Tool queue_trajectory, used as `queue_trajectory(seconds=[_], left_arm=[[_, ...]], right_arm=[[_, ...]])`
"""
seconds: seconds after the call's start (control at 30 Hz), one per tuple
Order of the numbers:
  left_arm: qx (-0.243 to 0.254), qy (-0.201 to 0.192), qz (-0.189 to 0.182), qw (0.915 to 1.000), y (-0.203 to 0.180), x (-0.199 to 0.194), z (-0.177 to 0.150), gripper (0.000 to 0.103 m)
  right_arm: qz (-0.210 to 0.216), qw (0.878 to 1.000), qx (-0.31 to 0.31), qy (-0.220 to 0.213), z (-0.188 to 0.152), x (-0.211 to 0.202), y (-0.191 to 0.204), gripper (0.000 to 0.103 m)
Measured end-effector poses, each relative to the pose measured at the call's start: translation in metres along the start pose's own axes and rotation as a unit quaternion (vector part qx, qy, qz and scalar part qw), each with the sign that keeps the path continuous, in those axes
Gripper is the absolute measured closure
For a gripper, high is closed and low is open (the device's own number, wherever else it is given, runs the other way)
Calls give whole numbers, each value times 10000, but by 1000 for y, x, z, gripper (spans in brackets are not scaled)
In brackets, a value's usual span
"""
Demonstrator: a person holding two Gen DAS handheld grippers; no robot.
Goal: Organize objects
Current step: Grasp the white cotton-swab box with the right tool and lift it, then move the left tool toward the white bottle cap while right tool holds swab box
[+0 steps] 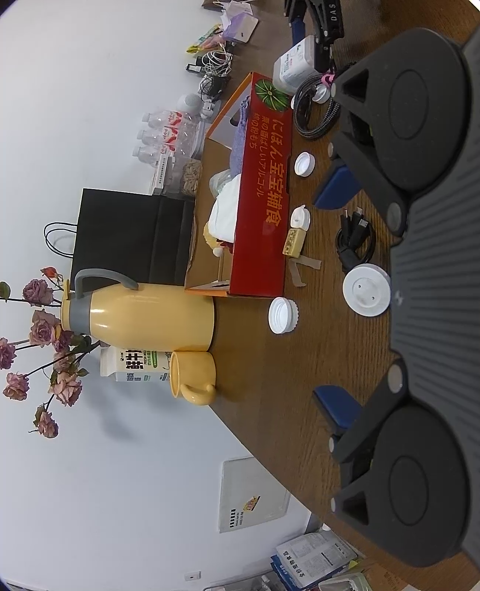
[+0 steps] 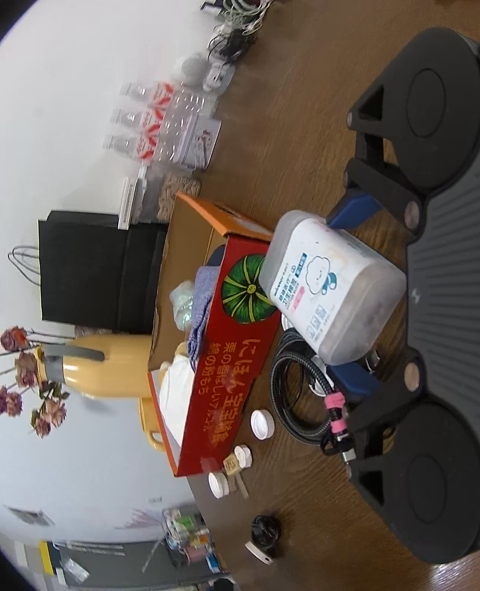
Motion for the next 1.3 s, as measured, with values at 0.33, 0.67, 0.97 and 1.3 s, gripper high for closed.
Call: queue_trajectory(seconds=[0.33, 0.67, 0.97, 1.3], left_arm=[[-48, 21, -110, 9999, 2, 5, -2, 0], [-122, 44, -116, 9998, 8, 16, -1, 0], [-163, 104, -169, 9997, 10, 26, -2, 0], [-206, 175, -193, 9994, 12, 32, -6, 0]], right_arm=[[-183, 9980, 387, -473, -5, -23, 19, 33], [-631, 9884, 849, -1090, -2, -37, 28, 34], [-713, 9795, 991, -1602, 6, -45, 43, 36], [-677, 9806, 939, -1580, 6, -42, 49, 36]])
Point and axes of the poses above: each gripper's, at about its wrist camera, not at the fingertips, and x roughly the way its jaws point, y to its left, z to its top, the point moved 3 cm from there along x, roughly the way its jaws point, and after that the axes turned 5 degrees about z, right-handed, at the moved point
